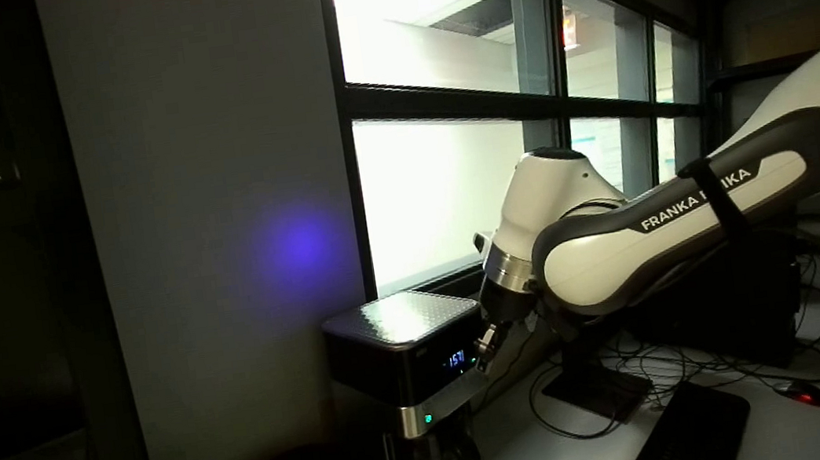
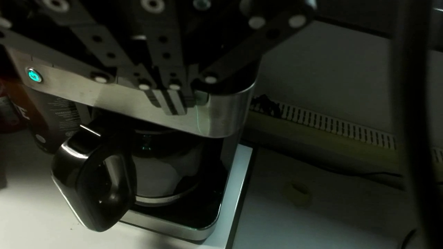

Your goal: Press one of the buttons on the right side of the coffee making machine

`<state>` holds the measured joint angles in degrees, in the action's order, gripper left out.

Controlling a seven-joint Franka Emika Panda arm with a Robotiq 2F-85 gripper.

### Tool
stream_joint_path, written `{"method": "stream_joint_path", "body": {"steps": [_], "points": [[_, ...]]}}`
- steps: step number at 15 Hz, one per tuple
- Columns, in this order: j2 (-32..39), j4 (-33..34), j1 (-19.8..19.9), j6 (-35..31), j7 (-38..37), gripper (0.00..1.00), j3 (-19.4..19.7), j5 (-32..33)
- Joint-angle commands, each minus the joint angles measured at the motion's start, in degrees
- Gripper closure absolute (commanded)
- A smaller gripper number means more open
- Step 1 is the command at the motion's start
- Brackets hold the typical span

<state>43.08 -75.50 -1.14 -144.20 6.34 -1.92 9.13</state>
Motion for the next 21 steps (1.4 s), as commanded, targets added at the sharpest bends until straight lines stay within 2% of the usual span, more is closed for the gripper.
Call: {"method": "stream_joint_path", "body": {"steps": [1,21], "points": [[2.4,3.6,-1.3,-0.6,-0.9,1.0,1.0,-0.4],[4.3,4.9,-1.7,-0.4,-1.2,1.0,1.4,-0.4]]}}
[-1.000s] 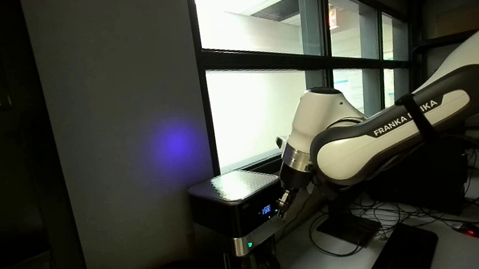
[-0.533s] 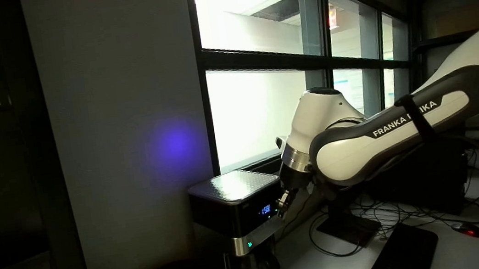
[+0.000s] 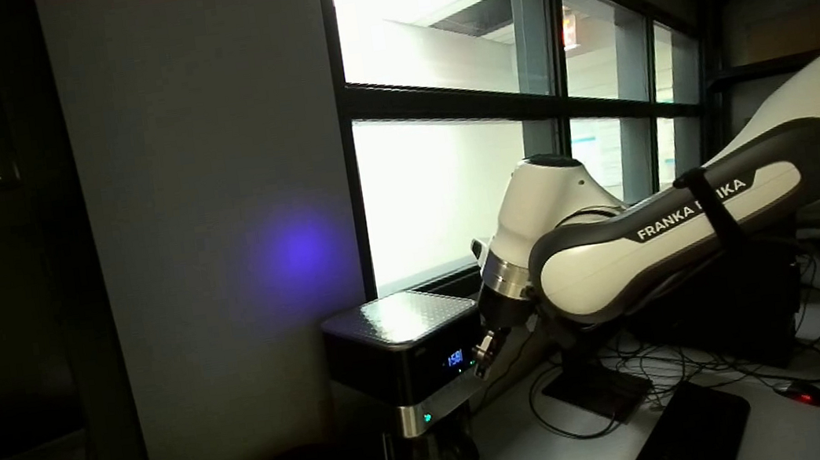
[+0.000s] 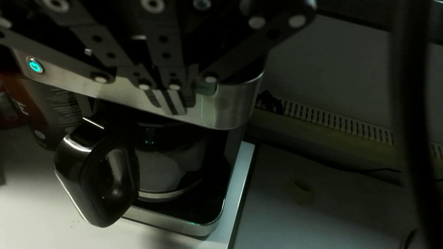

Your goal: Press one of the buttons on the right side of the coffee making machine

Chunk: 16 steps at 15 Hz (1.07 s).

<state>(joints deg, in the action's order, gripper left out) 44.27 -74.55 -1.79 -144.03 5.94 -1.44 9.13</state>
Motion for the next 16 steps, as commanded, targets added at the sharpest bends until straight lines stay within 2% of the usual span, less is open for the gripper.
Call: {"method": "stream_joint_path", "body": {"steps": [1,7,13,16], "points": [[3.2,4.0,-1.0,-0.6,-0.8,1.0,0.9,-0.4],[1.7,2.0,-0.7,-1.9,-0.4,1.0,0.6,-0.6],[-3.7,-6.0,0.0,-7.6,0.8,1.0,0.1,-0.3],[-7.8,-12.5,0.0,-11.6,1.0,1.0,0.2,0.1]]}}
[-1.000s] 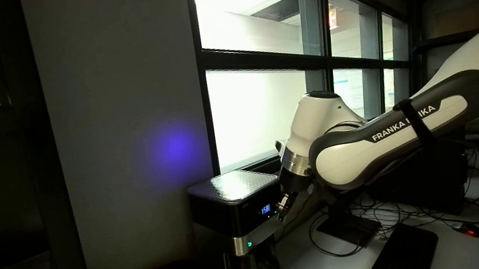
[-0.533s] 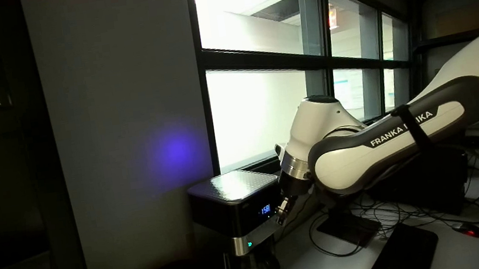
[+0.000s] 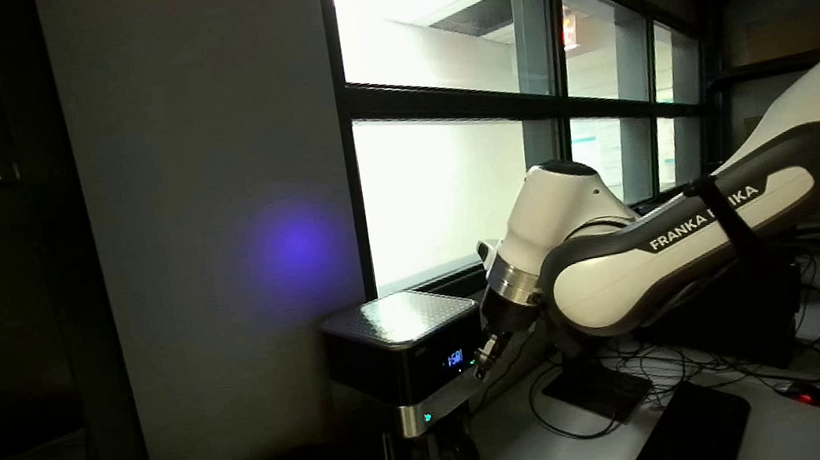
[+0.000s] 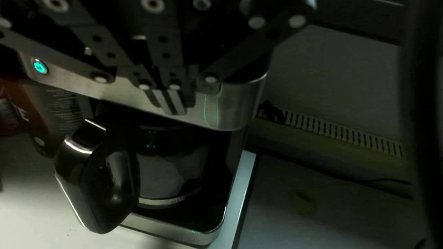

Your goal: Press one of the buttons on the right side of the coffee making machine

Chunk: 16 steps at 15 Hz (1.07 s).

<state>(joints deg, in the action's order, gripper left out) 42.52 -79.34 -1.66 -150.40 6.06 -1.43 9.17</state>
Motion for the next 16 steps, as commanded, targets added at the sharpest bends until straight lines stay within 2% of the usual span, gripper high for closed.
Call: {"method": "stream_joint_path", "body": {"steps": [1,7,16], "points": [[-7.5,-9.5,-0.5,-6.8,0.4,1.0,0.7,0.5],[-17.3,-21.3,-0.6,-6.1,0.2,1.0,1.0,1.0],[-24.9,-33.9,-1.2,-6.2,-1.2,1.0,3.0,5.1]]}}
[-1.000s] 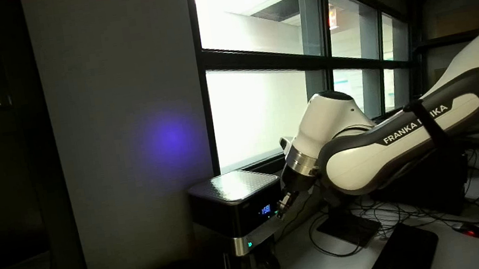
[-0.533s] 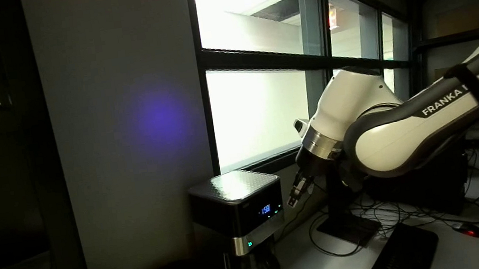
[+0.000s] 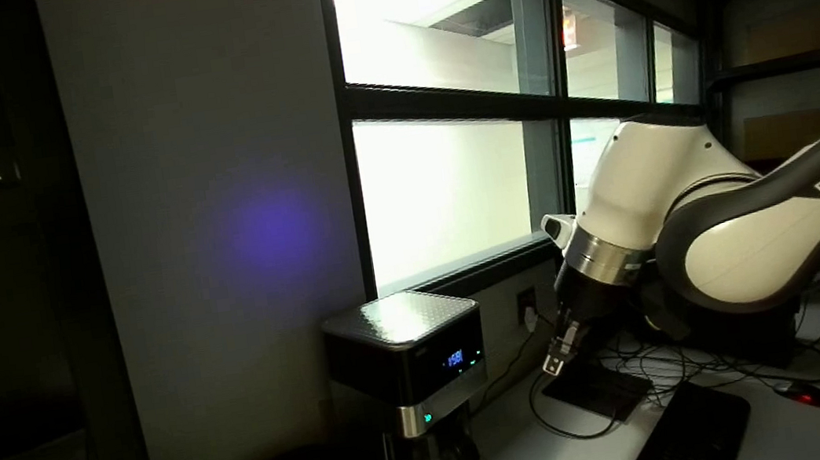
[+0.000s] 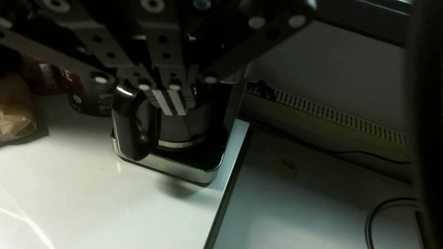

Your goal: Press one of the buttons on the right side of the coffee making machine

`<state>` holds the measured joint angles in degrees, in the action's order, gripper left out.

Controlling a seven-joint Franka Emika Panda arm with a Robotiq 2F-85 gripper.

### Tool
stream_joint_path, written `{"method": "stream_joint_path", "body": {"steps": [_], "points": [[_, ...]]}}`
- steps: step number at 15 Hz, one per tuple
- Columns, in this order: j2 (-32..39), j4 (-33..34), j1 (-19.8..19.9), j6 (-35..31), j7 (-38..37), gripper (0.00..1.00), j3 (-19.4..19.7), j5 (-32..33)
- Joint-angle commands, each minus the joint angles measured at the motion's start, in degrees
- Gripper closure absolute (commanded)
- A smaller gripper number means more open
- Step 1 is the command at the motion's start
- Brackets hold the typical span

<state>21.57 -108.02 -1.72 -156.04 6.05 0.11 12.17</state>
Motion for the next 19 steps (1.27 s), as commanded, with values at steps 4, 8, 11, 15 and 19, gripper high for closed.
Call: {"method": "stream_joint_path", "body": {"steps": [4,8,11,15,19], "points": [[-5.9,-8.1,-0.9,-0.3,-1.3,1.0,1.7,3.7],[-4.6,-6.9,-0.1,0.1,-0.3,0.97,1.2,3.3],[-5.4,-7.8,-0.1,0.1,-0.5,0.75,1.3,3.6],[-5.5,-8.1,-0.1,0.1,-0.5,0.74,1.3,3.7],[-5.5,-8.2,-0.1,0.1,-0.5,0.74,1.3,3.7]]}}
